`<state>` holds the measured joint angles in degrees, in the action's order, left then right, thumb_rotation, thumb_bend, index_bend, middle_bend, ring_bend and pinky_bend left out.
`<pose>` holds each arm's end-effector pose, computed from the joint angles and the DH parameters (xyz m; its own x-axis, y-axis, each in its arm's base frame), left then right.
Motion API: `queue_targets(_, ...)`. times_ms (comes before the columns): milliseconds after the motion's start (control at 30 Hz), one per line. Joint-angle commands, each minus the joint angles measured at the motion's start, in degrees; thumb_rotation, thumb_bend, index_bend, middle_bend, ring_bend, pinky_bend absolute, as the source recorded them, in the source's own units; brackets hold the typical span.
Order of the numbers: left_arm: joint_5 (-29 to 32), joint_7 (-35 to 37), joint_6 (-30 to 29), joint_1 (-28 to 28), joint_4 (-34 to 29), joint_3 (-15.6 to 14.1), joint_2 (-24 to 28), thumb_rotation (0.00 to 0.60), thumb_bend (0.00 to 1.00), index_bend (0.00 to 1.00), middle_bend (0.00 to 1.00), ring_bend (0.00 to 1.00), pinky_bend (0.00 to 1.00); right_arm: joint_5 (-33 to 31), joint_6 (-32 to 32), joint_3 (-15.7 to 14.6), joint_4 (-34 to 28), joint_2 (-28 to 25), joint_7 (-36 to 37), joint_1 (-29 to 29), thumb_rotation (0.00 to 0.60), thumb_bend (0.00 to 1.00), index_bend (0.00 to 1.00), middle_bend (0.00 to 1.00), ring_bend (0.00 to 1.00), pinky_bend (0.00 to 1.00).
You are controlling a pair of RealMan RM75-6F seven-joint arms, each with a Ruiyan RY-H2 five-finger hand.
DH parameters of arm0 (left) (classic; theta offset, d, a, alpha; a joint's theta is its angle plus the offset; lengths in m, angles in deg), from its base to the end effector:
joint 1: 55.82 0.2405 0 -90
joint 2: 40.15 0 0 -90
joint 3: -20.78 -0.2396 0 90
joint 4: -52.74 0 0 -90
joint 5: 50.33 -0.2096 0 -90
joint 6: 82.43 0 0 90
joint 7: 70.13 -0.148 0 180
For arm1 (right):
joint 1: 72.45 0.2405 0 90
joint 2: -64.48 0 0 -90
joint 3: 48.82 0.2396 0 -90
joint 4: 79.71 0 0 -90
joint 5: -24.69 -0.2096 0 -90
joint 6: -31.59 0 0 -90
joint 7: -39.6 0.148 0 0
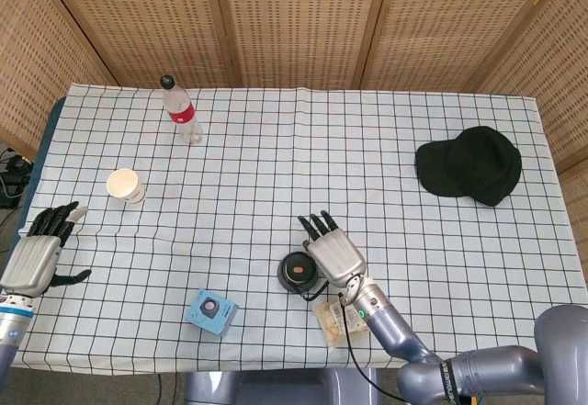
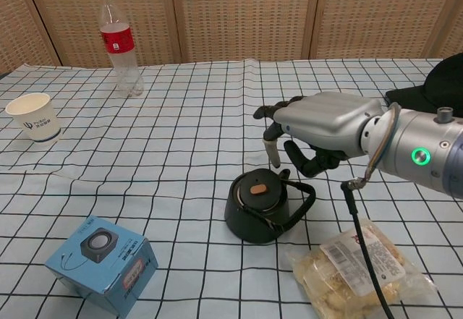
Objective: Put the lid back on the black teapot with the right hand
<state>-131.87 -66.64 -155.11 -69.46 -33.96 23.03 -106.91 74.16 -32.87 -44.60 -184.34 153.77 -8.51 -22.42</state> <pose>-0.3047 0.2278 0.1226 0.3857 0.1607 0.9085 0.9225 -0.0545 -0.3820 -0.0720 -0.2762 -0.0345 0.6422 -0.2469 0.7257 -0.7220 -0.5128 0.4644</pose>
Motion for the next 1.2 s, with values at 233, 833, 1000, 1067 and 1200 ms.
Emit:
queue_targets(233,-0.2,0.2,-0.2,0.1,0.0,0.0,0.0,0.600,0.05,0.00,0.00,0.00,0.00,-0.2,0.2,-0.5,0.5,1.4,-0.6,0.1,0.600,1.00,0.47,0.00,0.00,0.00)
queue_targets(833,-0.2,1.1,-0.3,0.1,0.1,0.1,0.4,0.600,0.05,0.00,0.00,0.00,0.00,0.6,-1.8,0.3,0.7,1.9,-1.2,-0.1,0.600,0.95,0.40,0.00,0.00,0.00)
queue_targets(1000,-0.4,1.3,-0.7,0.2,0.3,0.1,0.3,0.600,0.05,0.00,0.00,0.00,0.00,2.2,-4.7,1.1,-0.1,-1.0,-1.0,-1.2,0.600,0.73,0.33,0.00,0.00,0.00)
queue_targets(1067,-0.4,1.3,-0.8,0.2,0.3,0.2,0.2,0.600,0.05,0.00,0.00,0.00,0.00,3.4,-5.8,1.2,-0.7,-2.7,-0.5,-1.9,0.600,0.62,0.30,0.00,0.00,0.00)
queue_targets(1200,-0.6,1.0,-1.2,0.3,0.5,0.2,-0.1,0.600,0.05,0.00,0.00,0.00,0.00,7.1,-8.5,0.9,-1.3,-7.0,2.0,-4.3,0.600,0.49,0.23,0.00,0.00,0.00)
